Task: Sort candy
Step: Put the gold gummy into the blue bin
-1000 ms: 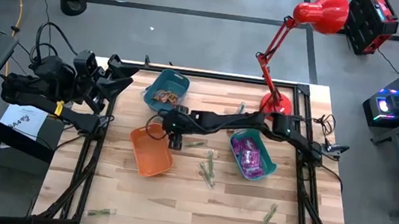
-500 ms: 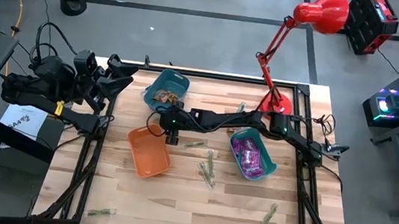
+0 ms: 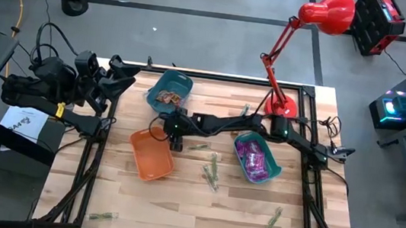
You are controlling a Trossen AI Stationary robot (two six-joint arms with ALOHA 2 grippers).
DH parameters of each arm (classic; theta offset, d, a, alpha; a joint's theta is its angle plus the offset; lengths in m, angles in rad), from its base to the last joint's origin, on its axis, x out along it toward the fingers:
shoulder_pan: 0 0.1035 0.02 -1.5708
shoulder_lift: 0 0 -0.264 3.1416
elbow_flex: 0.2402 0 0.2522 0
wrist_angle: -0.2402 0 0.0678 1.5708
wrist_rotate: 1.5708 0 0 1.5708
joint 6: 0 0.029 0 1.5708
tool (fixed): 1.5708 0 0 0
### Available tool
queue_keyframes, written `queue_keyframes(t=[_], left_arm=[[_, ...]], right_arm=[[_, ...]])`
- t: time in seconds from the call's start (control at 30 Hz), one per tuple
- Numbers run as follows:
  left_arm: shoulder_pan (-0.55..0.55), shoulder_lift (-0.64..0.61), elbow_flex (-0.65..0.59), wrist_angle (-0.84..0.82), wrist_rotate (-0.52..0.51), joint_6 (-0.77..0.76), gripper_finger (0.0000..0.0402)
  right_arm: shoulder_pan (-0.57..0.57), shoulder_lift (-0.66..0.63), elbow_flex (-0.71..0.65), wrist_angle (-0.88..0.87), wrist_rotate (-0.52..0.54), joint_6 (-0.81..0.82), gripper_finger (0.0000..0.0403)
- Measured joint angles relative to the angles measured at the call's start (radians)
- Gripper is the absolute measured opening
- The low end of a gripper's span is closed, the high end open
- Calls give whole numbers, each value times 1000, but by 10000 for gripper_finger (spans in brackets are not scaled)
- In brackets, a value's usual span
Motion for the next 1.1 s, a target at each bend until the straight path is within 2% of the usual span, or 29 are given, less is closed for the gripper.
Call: queue_keyframes(t=[0.07,0.13,0.2,0.27,0.33,0.57,0.8,0.97,1.1], left_arm=[[0,1,0,0,0,0,216],[0,1,0,0,0,0,216],[0,1,0,0,0,0,216],[0,1,0,1,0,1,216],[0,1,0,2,0,1,216],[0,-4,0,4,-2,34,216],[1,-4,0,2,-22,36,216],[1,-1,1,0,-22,33,216],[1,-2,1,3,-22,28,216]], right_arm=[[1,4,0,2,24,32,184],[1,6,0,-12,36,86,163],[-3,6,0,-34,29,141,116],[-5,-4,0,-65,1,168,47],[-7,-21,0,-94,-28,169,16],[0,-191,0,-147,-44,69,3],[-33,-332,2,-45,12,37,1],[-105,-308,2,28,34,170,3],[-155,-277,0,47,-51,288,35]])
